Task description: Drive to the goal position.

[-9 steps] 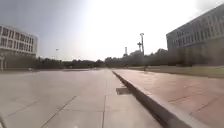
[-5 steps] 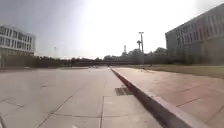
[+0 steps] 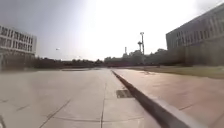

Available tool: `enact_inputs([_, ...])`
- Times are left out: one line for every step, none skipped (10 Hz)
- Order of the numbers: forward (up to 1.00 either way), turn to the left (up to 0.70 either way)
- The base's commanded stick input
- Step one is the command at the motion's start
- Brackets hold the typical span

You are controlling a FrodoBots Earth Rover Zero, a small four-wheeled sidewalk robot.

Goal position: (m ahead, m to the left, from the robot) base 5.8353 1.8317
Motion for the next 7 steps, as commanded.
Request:
enact_inputs([0.7, -0.01])
enact_inputs([0.7, -0.01])
enact_inputs([0.7, -0.01])
enact_inputs([0.7, -0.01])
enact_inputs([0.7, -0.01])
enact_inputs([0.7, -0.01])
enact_inputs([0.7, -0.01])
